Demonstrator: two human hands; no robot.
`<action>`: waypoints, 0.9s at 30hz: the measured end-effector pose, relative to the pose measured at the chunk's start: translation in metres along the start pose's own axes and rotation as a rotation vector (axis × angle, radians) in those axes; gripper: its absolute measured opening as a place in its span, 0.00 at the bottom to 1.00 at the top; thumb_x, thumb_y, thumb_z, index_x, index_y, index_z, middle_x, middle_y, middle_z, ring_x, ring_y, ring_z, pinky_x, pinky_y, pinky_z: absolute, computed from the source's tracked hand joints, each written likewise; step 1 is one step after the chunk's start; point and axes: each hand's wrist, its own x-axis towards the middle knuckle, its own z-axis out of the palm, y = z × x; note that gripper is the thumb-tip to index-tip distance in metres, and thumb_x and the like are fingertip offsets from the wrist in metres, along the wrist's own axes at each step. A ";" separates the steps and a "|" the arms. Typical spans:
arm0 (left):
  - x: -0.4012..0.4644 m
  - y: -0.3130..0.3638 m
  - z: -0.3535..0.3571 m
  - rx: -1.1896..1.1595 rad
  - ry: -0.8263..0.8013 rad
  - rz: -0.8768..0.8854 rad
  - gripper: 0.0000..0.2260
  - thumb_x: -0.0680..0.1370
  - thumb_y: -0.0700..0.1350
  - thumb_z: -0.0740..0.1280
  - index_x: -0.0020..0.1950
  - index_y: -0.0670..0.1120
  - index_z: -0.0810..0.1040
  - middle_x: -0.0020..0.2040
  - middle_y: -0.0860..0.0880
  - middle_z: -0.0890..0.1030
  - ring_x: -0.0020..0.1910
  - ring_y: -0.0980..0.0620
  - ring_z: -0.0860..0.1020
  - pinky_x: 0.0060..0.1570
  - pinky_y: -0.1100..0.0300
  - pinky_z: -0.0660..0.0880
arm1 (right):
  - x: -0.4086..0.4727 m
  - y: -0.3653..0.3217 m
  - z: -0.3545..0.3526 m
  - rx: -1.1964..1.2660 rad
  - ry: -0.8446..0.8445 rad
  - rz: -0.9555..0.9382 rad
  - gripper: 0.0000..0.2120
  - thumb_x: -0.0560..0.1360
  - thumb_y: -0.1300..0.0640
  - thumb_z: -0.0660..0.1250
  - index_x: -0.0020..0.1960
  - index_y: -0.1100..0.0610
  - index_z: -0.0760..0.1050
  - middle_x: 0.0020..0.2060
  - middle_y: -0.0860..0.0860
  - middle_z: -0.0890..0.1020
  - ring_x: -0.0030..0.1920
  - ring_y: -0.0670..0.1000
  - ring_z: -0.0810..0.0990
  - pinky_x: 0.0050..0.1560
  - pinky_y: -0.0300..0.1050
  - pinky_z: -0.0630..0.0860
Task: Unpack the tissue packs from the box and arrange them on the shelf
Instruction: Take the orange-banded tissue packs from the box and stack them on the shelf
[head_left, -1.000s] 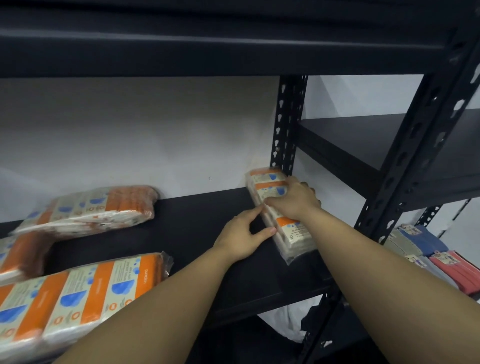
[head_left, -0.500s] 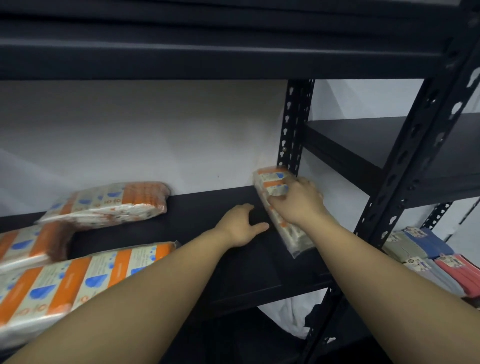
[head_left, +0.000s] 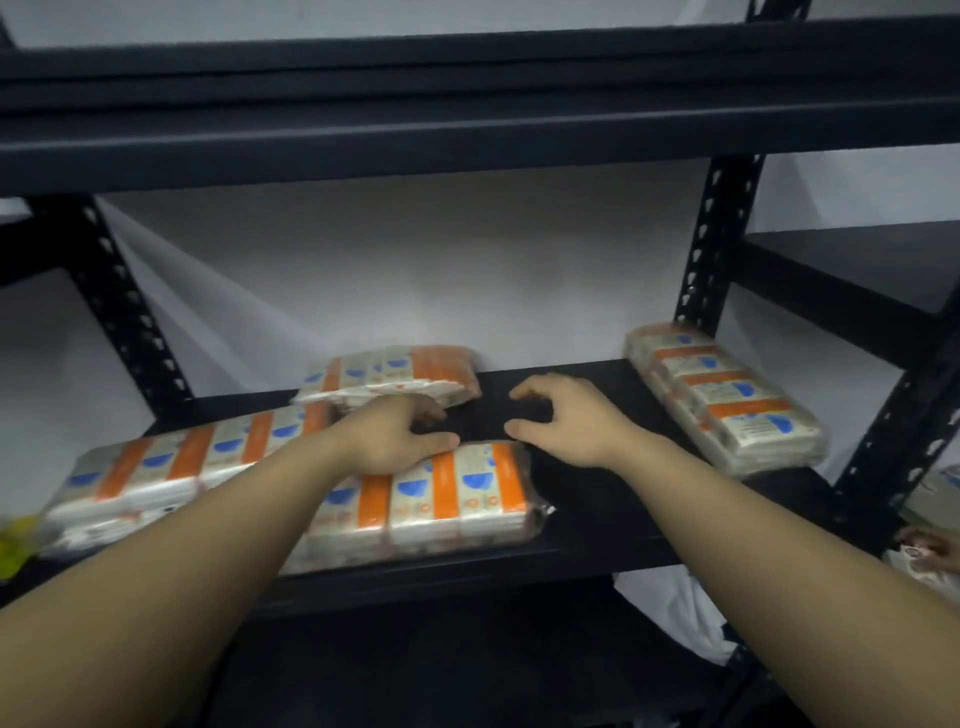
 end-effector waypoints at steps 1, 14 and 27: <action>-0.011 -0.014 -0.004 0.002 0.011 -0.007 0.26 0.80 0.63 0.67 0.75 0.53 0.74 0.69 0.55 0.79 0.65 0.54 0.78 0.67 0.56 0.73 | 0.002 -0.014 0.007 0.028 -0.039 -0.018 0.23 0.76 0.44 0.74 0.69 0.49 0.78 0.65 0.46 0.80 0.65 0.47 0.78 0.61 0.43 0.75; -0.113 -0.130 -0.021 -0.067 -0.166 0.038 0.46 0.64 0.67 0.81 0.77 0.64 0.62 0.67 0.63 0.73 0.63 0.60 0.75 0.62 0.55 0.78 | 0.006 -0.118 0.083 -0.186 -0.401 -0.103 0.40 0.66 0.24 0.70 0.73 0.40 0.67 0.64 0.40 0.76 0.62 0.47 0.76 0.69 0.59 0.69; -0.093 -0.132 -0.024 -0.108 -0.208 -0.011 0.43 0.65 0.55 0.83 0.71 0.55 0.62 0.60 0.55 0.77 0.58 0.54 0.78 0.59 0.53 0.80 | 0.006 -0.078 0.046 -0.207 -0.562 -0.005 0.48 0.55 0.40 0.83 0.69 0.35 0.62 0.60 0.40 0.75 0.59 0.47 0.77 0.63 0.57 0.78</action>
